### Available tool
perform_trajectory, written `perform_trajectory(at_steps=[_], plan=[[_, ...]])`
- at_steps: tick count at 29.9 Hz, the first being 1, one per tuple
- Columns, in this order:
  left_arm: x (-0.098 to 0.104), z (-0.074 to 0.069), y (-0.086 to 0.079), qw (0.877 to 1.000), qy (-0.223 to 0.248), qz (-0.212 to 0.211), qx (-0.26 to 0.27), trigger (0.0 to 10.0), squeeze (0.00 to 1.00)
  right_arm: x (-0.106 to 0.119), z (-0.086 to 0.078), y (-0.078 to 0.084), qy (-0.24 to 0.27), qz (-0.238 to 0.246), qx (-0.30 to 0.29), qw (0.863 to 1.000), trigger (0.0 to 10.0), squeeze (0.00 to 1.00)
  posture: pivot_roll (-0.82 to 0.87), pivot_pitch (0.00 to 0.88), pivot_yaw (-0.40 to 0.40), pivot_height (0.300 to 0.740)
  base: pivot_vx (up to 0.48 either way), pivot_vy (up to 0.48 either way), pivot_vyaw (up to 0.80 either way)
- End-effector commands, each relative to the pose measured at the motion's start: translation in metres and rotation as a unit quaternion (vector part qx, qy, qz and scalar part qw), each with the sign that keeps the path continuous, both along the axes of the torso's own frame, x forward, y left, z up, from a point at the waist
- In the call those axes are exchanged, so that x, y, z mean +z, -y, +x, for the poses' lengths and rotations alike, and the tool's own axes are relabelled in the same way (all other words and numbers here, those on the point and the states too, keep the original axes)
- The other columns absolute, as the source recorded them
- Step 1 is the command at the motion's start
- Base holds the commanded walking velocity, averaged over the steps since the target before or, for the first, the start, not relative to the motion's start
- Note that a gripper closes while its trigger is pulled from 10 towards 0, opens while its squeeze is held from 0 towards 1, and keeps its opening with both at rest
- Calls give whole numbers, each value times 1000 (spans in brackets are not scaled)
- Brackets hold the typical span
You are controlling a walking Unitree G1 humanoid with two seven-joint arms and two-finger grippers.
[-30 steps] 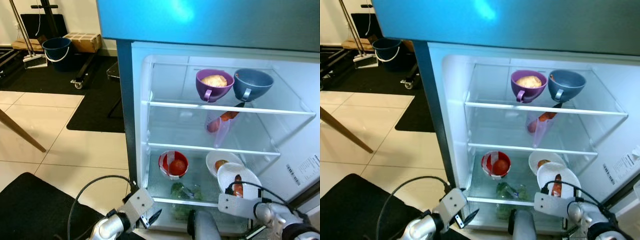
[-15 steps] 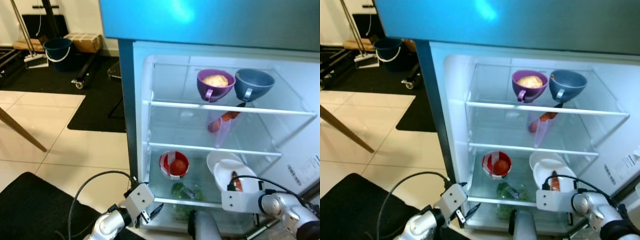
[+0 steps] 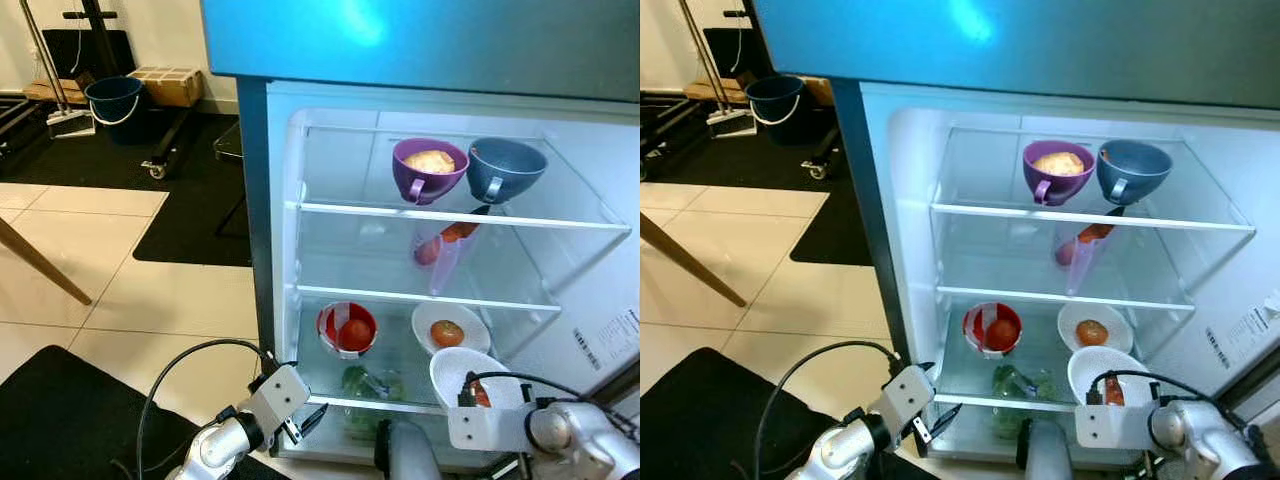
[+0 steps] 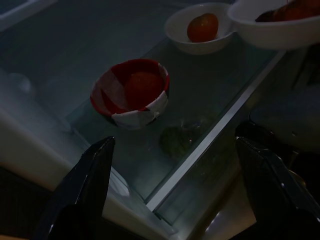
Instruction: Restocking fridge
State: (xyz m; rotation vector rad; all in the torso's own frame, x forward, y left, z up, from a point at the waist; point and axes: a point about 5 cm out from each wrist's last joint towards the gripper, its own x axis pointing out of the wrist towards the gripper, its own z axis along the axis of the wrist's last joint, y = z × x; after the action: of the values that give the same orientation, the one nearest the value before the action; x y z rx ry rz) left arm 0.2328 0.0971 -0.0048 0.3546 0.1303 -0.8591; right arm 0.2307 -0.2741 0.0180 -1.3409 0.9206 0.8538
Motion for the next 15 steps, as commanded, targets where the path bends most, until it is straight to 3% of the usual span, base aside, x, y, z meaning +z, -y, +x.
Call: perform_trajectory(at_steps=[1,15], plan=[[2,3,-2,1000,2,4,4,10000,0,-5,-1,-3,5,-6,2,1000,10000,0,11,0,-44,488,0,0,0],[5,6,2,1000,9,1,2,10000,0,-29,5,-27,20,-14,5,1000,10000,0,17,0,-41,488,0,0,0]])
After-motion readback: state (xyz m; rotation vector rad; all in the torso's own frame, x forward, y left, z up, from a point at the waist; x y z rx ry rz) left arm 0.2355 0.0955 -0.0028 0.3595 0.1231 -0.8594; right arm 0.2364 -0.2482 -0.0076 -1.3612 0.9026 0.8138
